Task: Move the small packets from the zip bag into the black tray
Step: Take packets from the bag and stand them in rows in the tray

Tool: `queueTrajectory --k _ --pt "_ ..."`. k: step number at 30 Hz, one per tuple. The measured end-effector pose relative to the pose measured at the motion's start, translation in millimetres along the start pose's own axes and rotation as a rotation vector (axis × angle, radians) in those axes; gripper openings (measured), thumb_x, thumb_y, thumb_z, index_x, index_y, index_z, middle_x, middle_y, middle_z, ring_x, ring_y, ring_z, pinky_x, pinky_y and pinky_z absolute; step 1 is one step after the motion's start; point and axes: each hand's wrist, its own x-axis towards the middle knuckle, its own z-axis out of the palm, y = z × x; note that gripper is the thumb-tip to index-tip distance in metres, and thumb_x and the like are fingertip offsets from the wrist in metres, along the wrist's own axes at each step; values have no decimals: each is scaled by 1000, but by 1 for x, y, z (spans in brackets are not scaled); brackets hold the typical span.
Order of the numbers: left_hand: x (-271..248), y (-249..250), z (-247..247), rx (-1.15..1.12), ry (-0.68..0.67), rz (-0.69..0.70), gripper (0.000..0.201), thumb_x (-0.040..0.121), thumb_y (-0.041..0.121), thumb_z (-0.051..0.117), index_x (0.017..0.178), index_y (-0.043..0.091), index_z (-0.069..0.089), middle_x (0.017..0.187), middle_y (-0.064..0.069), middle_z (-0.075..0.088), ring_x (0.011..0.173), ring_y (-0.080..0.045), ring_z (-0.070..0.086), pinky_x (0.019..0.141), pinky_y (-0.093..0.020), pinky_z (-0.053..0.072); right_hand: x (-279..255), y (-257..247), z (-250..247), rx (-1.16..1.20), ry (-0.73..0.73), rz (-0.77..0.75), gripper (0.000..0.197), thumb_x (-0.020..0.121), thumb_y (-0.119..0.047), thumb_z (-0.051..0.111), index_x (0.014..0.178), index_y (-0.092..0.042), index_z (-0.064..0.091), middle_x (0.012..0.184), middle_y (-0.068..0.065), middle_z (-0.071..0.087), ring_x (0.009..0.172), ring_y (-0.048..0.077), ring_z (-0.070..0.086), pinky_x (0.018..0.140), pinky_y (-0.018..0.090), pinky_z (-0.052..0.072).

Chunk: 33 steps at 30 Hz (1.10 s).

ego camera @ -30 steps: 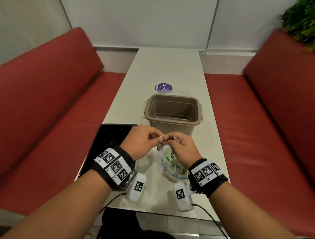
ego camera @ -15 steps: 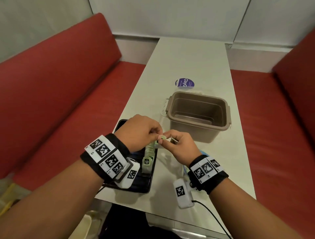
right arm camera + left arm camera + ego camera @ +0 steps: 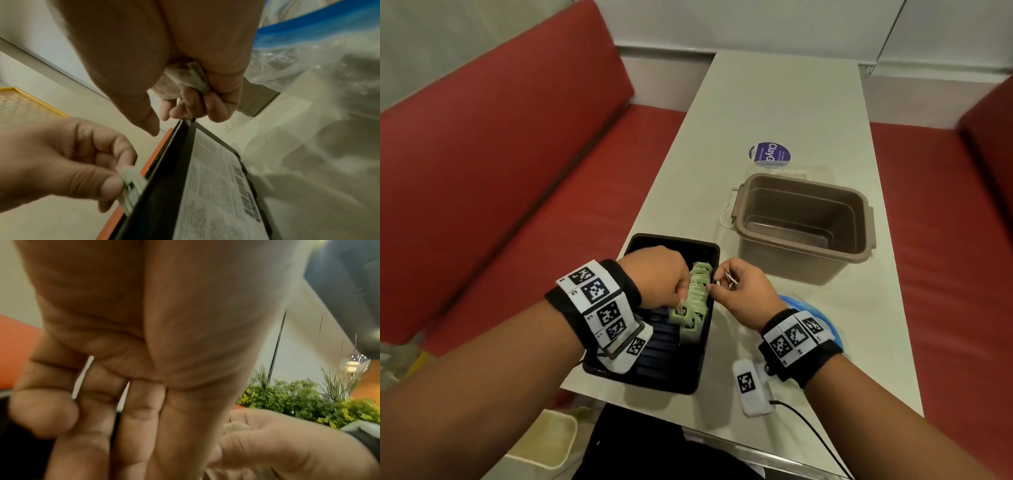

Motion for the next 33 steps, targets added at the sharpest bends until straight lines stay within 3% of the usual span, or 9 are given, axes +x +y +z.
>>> queueTrajectory --k 3,8,14,17,19,22,26,30,33 --pt "15 1 17 -4 -168 15 4 79 21 77 83 23 77 71 13 68 72 -3 63 71 -23 50 -2 6 3 -41 -33 48 19 80 -22 74 80 -22 54 68 -8 57 64 10 52 69 31 48" --pt "43 8 32 82 -333 -6 16 81 21 78 97 16 78 96 6 75 92 -9 68 80 -23 52 -6 8 4 -67 -45 87 24 83 -26 73 79 -26 49 76 -9 59 72 10 55 72 30 50" --pt "56 14 37 246 -372 0 23 85 27 74 105 15 75 107 3 73 98 -15 67 93 -32 53 -8 5 1 -12 -65 122 22 85 -24 72 82 -22 51 70 -5 58 68 15 56 74 38 53" --pt "59 14 43 303 -376 -19 28 84 32 73 106 13 74 107 -1 72 102 -20 67 93 -35 54 -10 5 1 -7 -62 122 20 86 -28 70 81 -23 51 77 -1 64 75 19 62 76 37 52" --pt "61 12 46 292 -354 -26 28 84 32 72 103 12 74 105 -3 72 100 -21 68 92 -36 55 -11 3 1 20 -43 142 19 86 -34 67 82 -22 52 85 4 68 79 21 63 74 37 51" --pt "59 10 47 255 -317 -14 28 86 31 70 104 10 74 104 -4 73 98 -21 67 91 -35 55 -13 -2 -2 231 -51 220 23 80 -41 52 84 -18 50 73 7 62 58 13 50 64 35 41" --pt "51 -1 34 46 -215 -9 24 76 33 82 89 13 76 90 -1 75 88 -20 70 82 -34 57 -17 -12 -11 347 -67 204 25 77 -24 31 85 -14 53 70 7 54 54 11 39 57 28 34" --pt "35 -11 11 -107 -47 7 21 81 39 75 83 18 75 82 4 74 81 -14 68 80 -33 57 -18 -12 -12 292 -40 153 28 87 -2 35 84 -17 58 64 -5 50 51 7 40 53 26 35" --pt "21 -7 -7 -187 122 37 32 87 54 66 82 24 74 75 9 71 69 -6 63 67 -27 51 -20 -10 -11 350 -70 73 29 91 7 45 93 -18 60 74 -2 59 59 12 53 56 30 45"
